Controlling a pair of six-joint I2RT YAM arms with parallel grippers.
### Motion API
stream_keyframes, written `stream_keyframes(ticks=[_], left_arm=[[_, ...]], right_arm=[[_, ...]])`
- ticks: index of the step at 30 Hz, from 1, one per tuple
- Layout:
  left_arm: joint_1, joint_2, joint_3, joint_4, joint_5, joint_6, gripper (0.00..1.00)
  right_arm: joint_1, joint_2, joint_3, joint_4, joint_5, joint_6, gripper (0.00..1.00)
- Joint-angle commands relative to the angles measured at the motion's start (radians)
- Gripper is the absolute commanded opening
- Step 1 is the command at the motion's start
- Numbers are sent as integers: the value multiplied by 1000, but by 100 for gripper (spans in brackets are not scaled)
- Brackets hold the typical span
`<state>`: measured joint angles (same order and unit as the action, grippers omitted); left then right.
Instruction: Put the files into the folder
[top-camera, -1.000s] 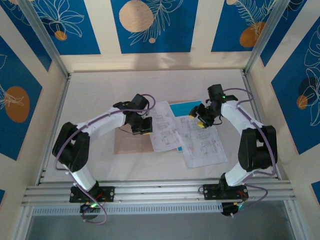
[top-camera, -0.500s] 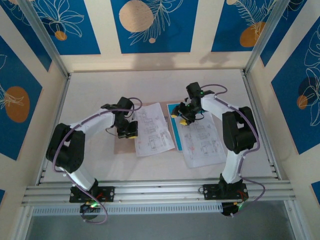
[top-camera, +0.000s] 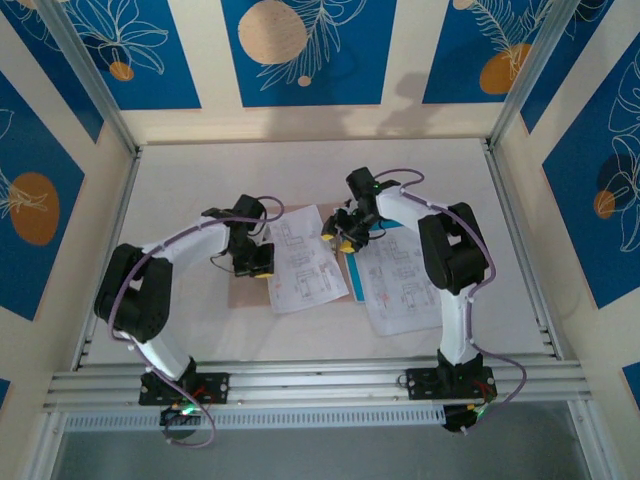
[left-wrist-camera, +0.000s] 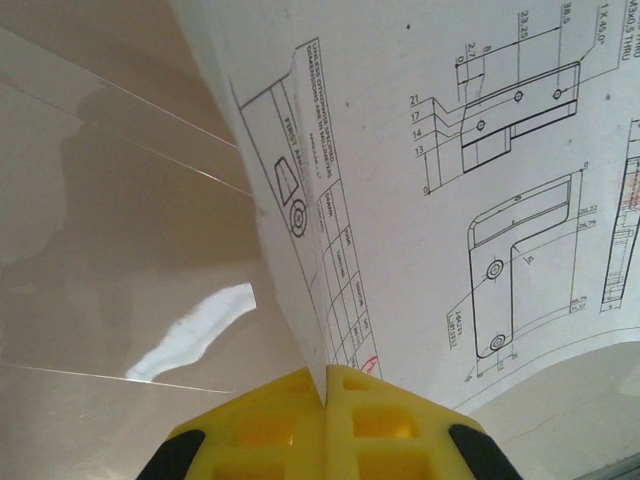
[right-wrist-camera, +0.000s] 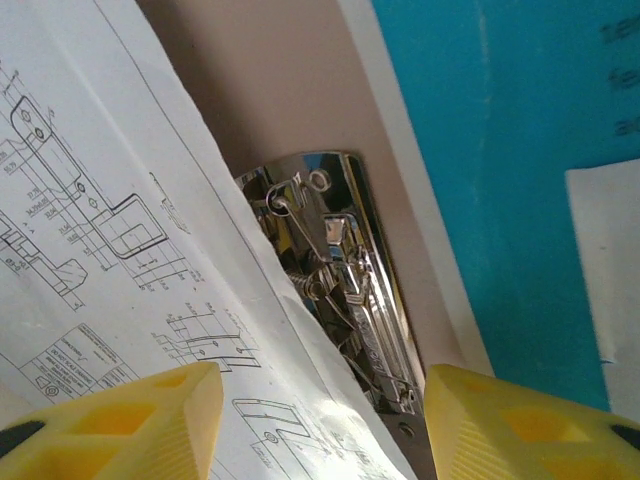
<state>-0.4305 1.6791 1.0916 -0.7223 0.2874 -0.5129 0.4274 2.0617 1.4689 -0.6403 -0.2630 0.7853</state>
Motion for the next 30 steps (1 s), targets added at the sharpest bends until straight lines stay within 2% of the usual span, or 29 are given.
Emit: stream_keyframes(ticks=[1,9,18,30], left_arm=[[9,13,25,-5,24,25,0],[9,25,28,0,30,27,0],[7,37,28,11,35,23,0],[7,43,24,18,38,18,0]], right_arm=[[13,13,9,-21,-28,-6,57],[25,-8,-54,-5,-47,-8,57],[25,-46,-66,10,-127,-12,56],[22,-117,-97,42,-231,25,51]])
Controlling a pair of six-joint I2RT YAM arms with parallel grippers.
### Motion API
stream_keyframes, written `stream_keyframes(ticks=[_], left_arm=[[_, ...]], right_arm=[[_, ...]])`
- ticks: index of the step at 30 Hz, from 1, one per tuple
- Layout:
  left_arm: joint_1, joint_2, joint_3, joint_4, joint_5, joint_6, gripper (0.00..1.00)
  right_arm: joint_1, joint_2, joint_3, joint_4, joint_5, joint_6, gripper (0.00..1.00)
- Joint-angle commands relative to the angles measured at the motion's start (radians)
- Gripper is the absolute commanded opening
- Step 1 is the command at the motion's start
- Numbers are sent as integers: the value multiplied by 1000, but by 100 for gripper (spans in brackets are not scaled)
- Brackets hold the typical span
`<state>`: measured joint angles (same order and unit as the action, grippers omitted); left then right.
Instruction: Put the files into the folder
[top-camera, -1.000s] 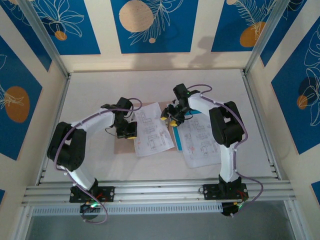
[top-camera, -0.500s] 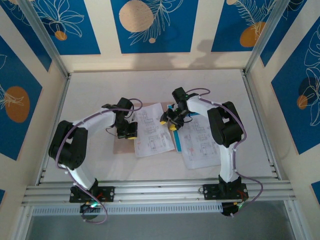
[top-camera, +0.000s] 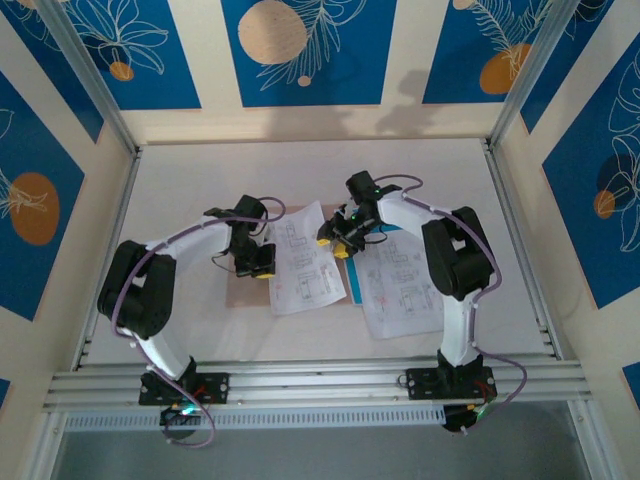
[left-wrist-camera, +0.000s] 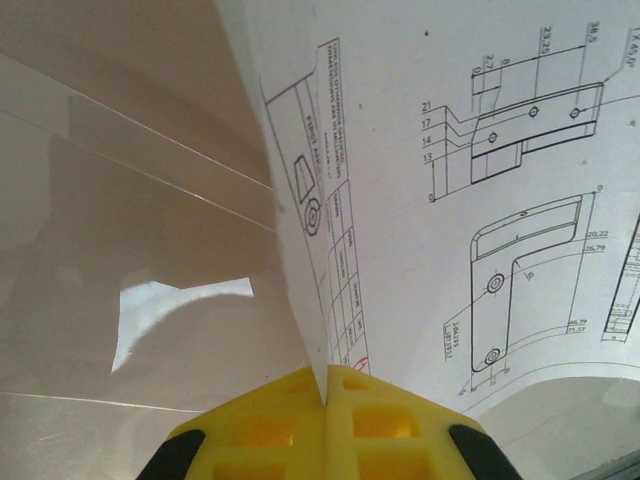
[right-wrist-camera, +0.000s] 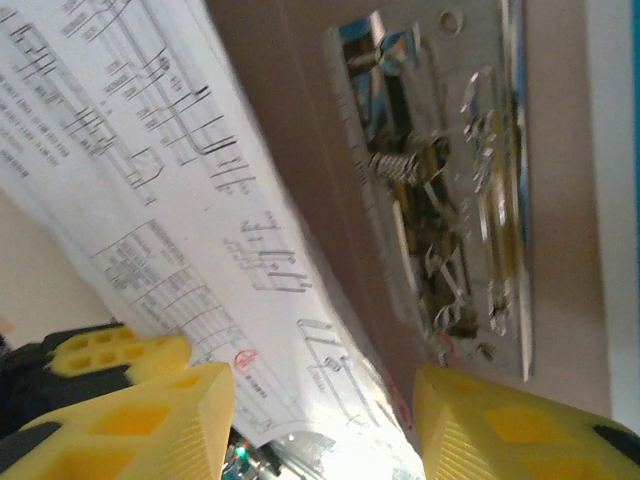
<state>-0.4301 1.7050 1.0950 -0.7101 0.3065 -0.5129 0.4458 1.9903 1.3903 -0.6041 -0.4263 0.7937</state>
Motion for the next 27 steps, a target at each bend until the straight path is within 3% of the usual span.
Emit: stream_keyframes(ticks=[1,12,27], left_arm=[[6,18,20,6,17,17,0],[7,24,7,14,17,18,0],[5,35,11,18,22,15,0]], right_arm=[[4,-52,-26,15,-81,24,50],[30,-129,-137,85,-123,67,47],[108,-108,-154,54,-30,-17,39]])
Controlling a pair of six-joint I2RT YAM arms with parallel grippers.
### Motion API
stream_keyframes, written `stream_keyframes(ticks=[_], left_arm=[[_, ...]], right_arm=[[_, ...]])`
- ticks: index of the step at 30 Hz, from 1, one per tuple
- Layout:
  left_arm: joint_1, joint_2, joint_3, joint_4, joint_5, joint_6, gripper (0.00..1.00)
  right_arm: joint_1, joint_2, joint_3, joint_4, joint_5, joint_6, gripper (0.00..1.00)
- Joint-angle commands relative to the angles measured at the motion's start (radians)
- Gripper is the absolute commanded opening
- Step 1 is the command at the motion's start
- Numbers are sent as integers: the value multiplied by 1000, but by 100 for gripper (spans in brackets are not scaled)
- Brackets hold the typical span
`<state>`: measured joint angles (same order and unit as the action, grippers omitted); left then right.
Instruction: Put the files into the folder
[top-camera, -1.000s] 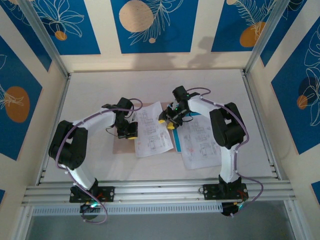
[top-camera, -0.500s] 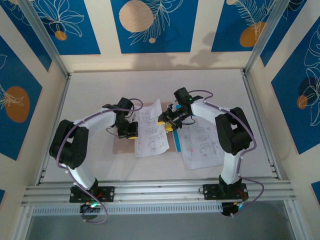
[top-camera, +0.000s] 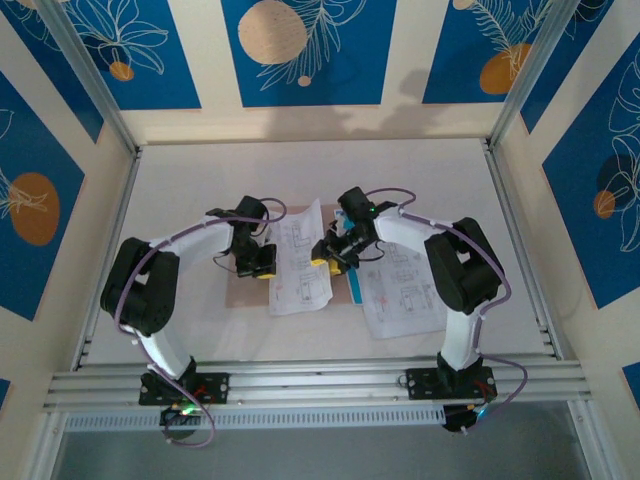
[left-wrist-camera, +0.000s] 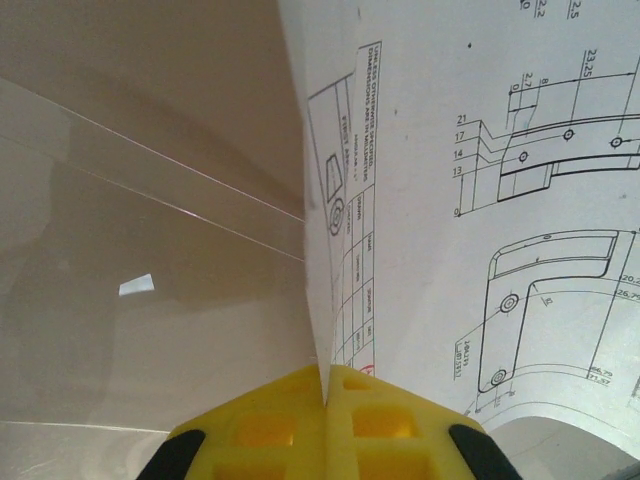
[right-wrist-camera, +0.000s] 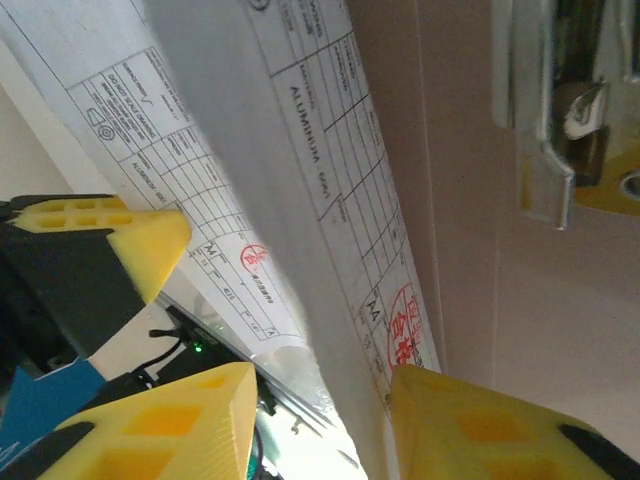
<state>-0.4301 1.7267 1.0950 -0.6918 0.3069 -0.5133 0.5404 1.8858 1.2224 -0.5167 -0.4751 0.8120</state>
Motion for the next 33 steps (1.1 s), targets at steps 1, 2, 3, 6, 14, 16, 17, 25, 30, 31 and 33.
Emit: stream_keyframes(ticks=[1,2,3,6,14,16,17,25,30,31,33], left_arm=[[5,14,11,0,19,15,0],[5,12,11,-1,18,16,0],[5,10,11,-2,16,16,0],[6,-1,16,-10,1,14,0],[8,-98,35,-62,-117,-28,24],[13,-151,13,-65,-173,-53,34],[19,-175,-5,-62,-187,-65,38],[168,-402,-201,-35,-155,-184,39],[228,-469,-324,-1,-83,-237,32],[232,-482,-343,5,-81,-245,31],[240,-505,-389,17,-79,-264,28]], right_arm=[[17,3,21,-43,31,-47,36],[19,8,27,-54,41,-56,33],[23,13,33,-66,53,-67,29],[24,10,47,-100,100,-100,16],[20,-64,67,-146,247,-205,0],[16,-86,72,-143,278,-240,0],[17,-94,75,-144,294,-255,0],[14,-115,128,-152,413,-374,0],[15,-111,161,-138,445,-417,0],[15,-113,164,-134,456,-421,0],[18,-124,170,-120,482,-434,0]])
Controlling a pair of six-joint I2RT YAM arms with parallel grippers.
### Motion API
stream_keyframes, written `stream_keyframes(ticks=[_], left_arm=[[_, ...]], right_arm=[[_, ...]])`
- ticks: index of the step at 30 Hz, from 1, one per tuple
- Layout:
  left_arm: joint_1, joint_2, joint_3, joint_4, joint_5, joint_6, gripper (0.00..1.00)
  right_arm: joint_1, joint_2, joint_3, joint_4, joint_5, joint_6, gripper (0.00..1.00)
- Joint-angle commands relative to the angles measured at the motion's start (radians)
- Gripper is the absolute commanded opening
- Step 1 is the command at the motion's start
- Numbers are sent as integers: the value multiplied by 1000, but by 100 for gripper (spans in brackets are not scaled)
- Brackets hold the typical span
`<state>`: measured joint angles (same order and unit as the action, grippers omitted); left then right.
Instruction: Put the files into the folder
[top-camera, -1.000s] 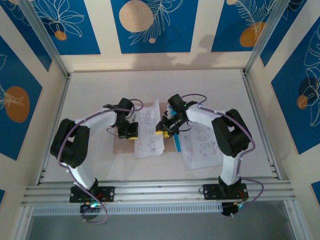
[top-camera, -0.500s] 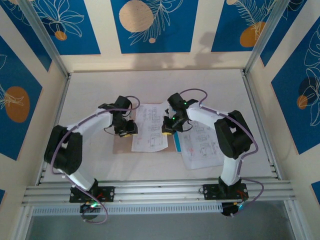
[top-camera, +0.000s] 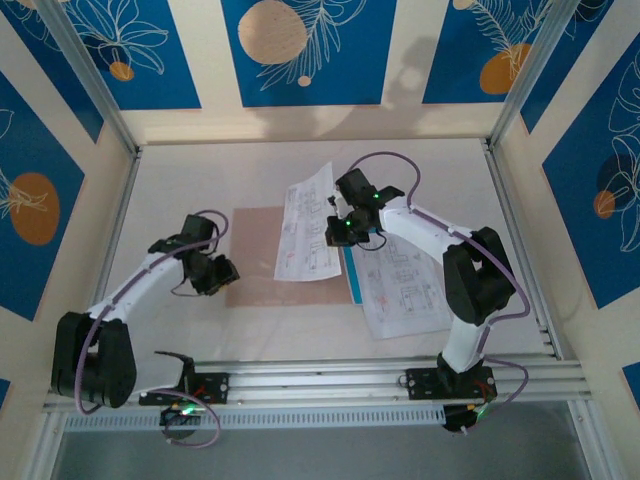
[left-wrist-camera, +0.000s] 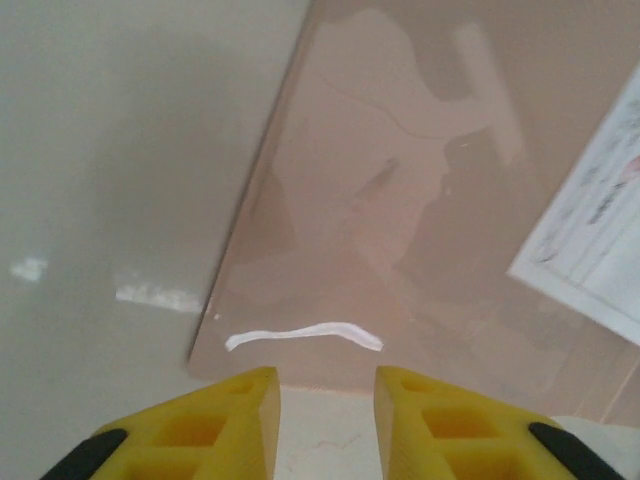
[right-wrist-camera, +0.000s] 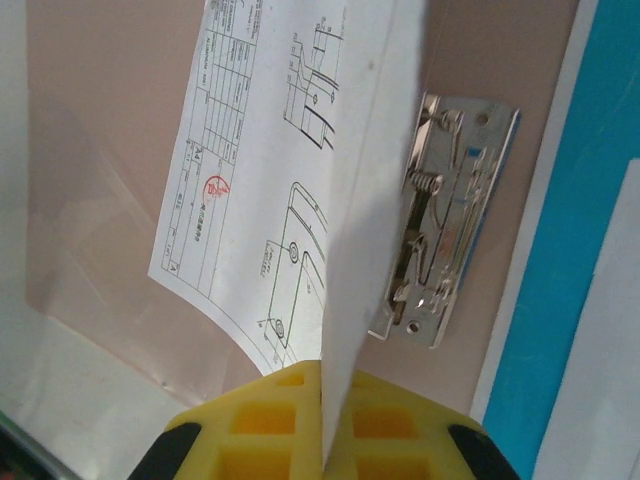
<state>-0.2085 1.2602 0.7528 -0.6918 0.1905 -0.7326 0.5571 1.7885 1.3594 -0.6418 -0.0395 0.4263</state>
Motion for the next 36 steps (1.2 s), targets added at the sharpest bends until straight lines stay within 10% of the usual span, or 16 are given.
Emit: stream_keyframes(ticks=[1,36], left_arm=[[20,-50,-68,24,39,-53,27],[35,5,-210,147,84,-65,4]], right_arm=[[2,-34,36,16,53,-55,0],[103,24,103,130,-57,-283,0]])
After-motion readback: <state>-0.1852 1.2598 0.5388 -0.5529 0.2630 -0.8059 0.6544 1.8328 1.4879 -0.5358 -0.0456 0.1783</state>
